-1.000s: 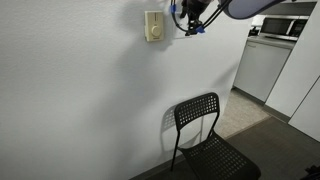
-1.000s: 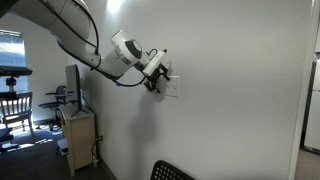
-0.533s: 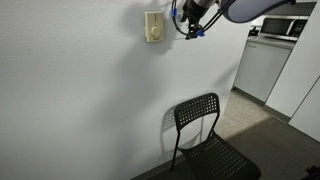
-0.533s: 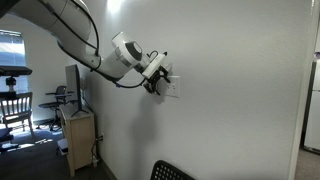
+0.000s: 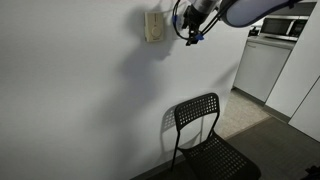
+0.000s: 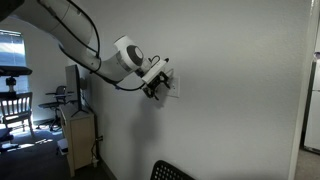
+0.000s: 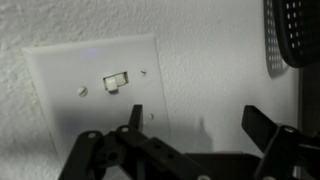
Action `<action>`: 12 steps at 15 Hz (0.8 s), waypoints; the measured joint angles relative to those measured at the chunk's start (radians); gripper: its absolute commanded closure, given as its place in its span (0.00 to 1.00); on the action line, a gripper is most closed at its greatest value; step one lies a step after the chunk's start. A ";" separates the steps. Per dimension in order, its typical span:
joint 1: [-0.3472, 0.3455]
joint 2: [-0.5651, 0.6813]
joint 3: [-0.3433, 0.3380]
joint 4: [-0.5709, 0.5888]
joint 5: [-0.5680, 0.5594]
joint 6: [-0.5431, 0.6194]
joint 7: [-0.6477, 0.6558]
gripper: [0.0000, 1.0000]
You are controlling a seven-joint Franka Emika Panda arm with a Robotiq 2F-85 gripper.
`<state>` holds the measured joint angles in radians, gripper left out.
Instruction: Flip the switch on the left
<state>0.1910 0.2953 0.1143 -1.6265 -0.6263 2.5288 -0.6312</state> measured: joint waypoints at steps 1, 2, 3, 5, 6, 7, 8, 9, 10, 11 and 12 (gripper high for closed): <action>0.000 0.000 0.000 0.000 0.009 0.000 0.000 0.00; -0.001 -0.001 0.000 0.000 0.018 0.000 0.000 0.00; 0.000 -0.003 0.000 -0.001 0.025 -0.002 0.000 0.00; 0.000 -0.010 0.004 -0.010 0.046 -0.019 0.000 0.00; 0.000 -0.021 0.008 -0.022 0.058 -0.034 0.000 0.00; 0.002 -0.036 0.012 -0.039 0.067 -0.058 0.000 0.00; 0.004 -0.058 0.017 -0.061 0.075 -0.089 0.000 0.00; 0.006 -0.082 0.021 -0.084 0.083 -0.118 0.001 0.00; 0.008 -0.110 0.027 -0.108 0.092 -0.147 0.003 0.00; 0.009 -0.136 0.032 -0.131 0.100 -0.173 0.007 0.00; 0.010 -0.161 0.037 -0.150 0.103 -0.197 0.015 0.00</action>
<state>0.2009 0.1341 0.1517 -1.7769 -0.5231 2.3316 -0.6159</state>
